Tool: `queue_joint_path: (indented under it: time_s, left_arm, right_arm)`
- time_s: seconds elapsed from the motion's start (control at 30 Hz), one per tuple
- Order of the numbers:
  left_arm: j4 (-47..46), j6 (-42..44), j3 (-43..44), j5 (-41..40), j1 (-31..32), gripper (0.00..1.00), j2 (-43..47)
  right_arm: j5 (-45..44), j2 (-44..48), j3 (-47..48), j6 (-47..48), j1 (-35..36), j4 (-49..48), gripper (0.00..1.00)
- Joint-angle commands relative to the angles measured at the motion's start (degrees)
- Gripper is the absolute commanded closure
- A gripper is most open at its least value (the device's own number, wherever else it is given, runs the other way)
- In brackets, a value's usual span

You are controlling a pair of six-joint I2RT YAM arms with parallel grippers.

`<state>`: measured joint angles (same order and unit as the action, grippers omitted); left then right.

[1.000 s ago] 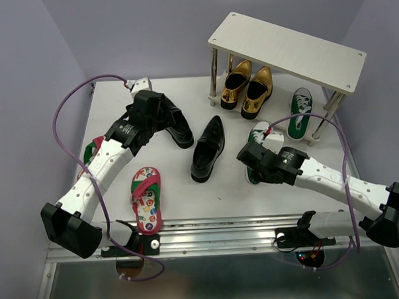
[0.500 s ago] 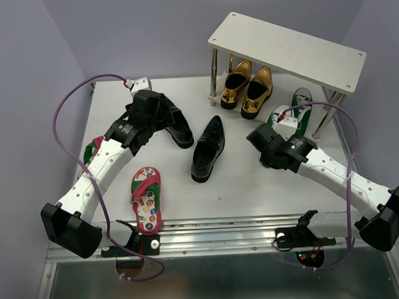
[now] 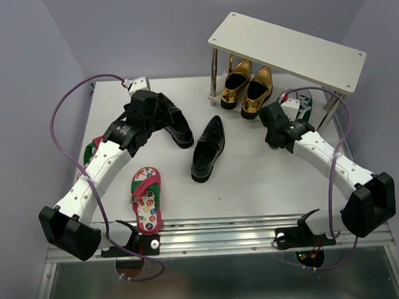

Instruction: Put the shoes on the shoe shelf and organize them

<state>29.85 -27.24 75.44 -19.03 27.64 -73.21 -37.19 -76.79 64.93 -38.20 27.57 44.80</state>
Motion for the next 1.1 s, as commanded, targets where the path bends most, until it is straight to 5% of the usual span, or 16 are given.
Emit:
queue_joint_path:
  time_s: [0.0,1.07]
  left_arm:
    - [-0.58,0.79,1.38,-0.66,-0.22,0.20,2.37]
    - [0.48,0.79,1.38,-1.19,-0.83,0.20,3.34]
  right_arm:
    - [-0.97,-0.45,5.21,5.67,-3.91,-10.95,0.99]
    - [12.84,-12.68,6.09,9.45,-16.93,-25.19,0.99]
